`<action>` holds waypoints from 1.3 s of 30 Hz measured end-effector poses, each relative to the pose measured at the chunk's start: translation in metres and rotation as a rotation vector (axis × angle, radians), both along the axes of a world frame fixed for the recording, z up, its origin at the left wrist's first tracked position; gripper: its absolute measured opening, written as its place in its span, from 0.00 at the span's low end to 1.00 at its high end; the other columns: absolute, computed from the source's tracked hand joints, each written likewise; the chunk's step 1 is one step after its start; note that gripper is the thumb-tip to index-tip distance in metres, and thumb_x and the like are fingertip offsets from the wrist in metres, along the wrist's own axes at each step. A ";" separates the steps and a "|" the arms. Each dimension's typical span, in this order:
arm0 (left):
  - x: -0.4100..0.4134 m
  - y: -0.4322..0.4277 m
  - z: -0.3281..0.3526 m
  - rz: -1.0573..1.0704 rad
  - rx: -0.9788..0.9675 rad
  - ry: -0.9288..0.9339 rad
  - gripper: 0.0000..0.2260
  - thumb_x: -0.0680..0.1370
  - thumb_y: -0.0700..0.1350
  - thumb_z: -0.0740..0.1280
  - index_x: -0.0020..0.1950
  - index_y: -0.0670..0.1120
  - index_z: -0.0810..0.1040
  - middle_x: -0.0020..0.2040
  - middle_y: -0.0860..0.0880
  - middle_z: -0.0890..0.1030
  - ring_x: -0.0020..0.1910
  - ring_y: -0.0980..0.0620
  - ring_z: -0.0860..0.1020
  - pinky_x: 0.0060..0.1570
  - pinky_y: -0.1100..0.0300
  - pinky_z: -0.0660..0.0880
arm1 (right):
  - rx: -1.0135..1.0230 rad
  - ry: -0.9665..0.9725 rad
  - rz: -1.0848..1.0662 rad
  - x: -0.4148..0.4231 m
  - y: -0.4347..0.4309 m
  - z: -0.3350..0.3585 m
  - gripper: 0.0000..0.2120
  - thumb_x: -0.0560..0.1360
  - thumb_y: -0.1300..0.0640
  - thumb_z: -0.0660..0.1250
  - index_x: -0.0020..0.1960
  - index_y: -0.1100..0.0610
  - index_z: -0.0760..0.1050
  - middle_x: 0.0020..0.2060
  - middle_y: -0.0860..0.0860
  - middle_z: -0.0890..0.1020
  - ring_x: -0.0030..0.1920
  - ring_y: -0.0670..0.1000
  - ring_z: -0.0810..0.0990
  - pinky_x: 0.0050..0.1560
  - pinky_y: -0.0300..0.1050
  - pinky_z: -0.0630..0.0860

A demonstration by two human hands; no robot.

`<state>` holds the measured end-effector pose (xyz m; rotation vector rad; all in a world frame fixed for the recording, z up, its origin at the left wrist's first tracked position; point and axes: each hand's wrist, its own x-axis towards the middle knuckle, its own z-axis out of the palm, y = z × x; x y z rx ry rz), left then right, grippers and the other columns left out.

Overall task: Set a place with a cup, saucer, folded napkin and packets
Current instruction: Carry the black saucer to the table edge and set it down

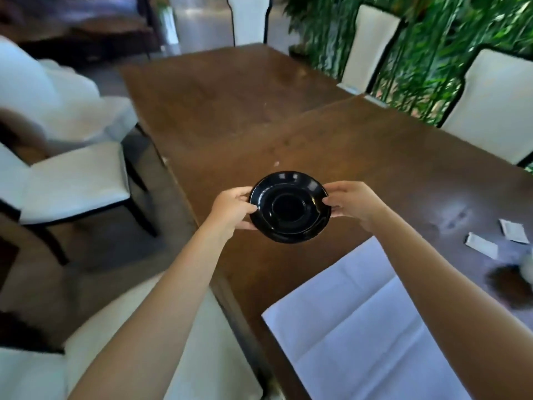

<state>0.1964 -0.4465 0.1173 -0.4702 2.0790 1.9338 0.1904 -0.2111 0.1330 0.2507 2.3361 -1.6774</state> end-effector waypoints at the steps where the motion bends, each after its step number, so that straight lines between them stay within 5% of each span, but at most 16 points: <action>1: 0.004 -0.005 -0.010 0.025 0.001 -0.028 0.23 0.73 0.27 0.64 0.64 0.45 0.75 0.56 0.45 0.80 0.49 0.44 0.81 0.34 0.52 0.82 | -0.001 -0.028 0.005 0.002 -0.007 -0.010 0.14 0.73 0.72 0.62 0.55 0.63 0.78 0.41 0.57 0.83 0.37 0.50 0.83 0.34 0.36 0.81; 6: 0.026 -0.023 -0.049 0.111 0.032 -0.115 0.21 0.73 0.27 0.63 0.61 0.44 0.77 0.52 0.45 0.82 0.49 0.44 0.81 0.31 0.53 0.81 | -0.038 -0.167 0.017 0.010 -0.031 -0.055 0.15 0.74 0.73 0.61 0.58 0.65 0.76 0.46 0.60 0.81 0.39 0.53 0.81 0.42 0.44 0.80; 12: 0.044 -0.030 -0.081 0.170 0.031 -0.184 0.23 0.73 0.27 0.64 0.65 0.44 0.74 0.59 0.42 0.78 0.56 0.41 0.78 0.32 0.54 0.81 | -0.102 -0.300 -0.025 0.024 -0.041 -0.094 0.14 0.74 0.72 0.62 0.58 0.65 0.77 0.48 0.59 0.81 0.47 0.57 0.81 0.53 0.52 0.79; 19: 0.057 -0.027 -0.109 0.206 -0.012 -0.213 0.22 0.74 0.29 0.65 0.66 0.44 0.72 0.64 0.41 0.76 0.59 0.41 0.76 0.32 0.57 0.79 | -0.171 -0.363 -0.079 0.035 -0.043 -0.124 0.15 0.74 0.73 0.61 0.57 0.64 0.78 0.47 0.59 0.82 0.44 0.54 0.82 0.43 0.44 0.79; 23: 0.061 -0.027 -0.122 0.216 -0.023 -0.215 0.22 0.74 0.29 0.64 0.66 0.43 0.73 0.63 0.41 0.77 0.59 0.41 0.76 0.37 0.53 0.80 | -0.165 -0.356 -0.075 0.039 -0.042 -0.136 0.16 0.74 0.73 0.61 0.58 0.63 0.78 0.48 0.60 0.82 0.47 0.57 0.82 0.49 0.49 0.79; 29: 0.062 -0.028 -0.131 0.227 -0.045 -0.196 0.21 0.73 0.29 0.65 0.65 0.44 0.74 0.62 0.42 0.77 0.57 0.41 0.77 0.31 0.60 0.79 | -0.074 -0.297 -0.067 0.040 -0.047 -0.139 0.18 0.72 0.73 0.60 0.58 0.62 0.78 0.44 0.58 0.82 0.41 0.54 0.81 0.40 0.41 0.81; 39: 0.059 -0.030 -0.138 0.204 -0.118 -0.188 0.21 0.74 0.30 0.66 0.64 0.46 0.75 0.62 0.42 0.77 0.57 0.42 0.77 0.33 0.60 0.78 | -0.024 -0.316 -0.083 0.037 -0.049 -0.144 0.16 0.73 0.72 0.63 0.57 0.61 0.79 0.35 0.51 0.80 0.45 0.55 0.81 0.50 0.51 0.81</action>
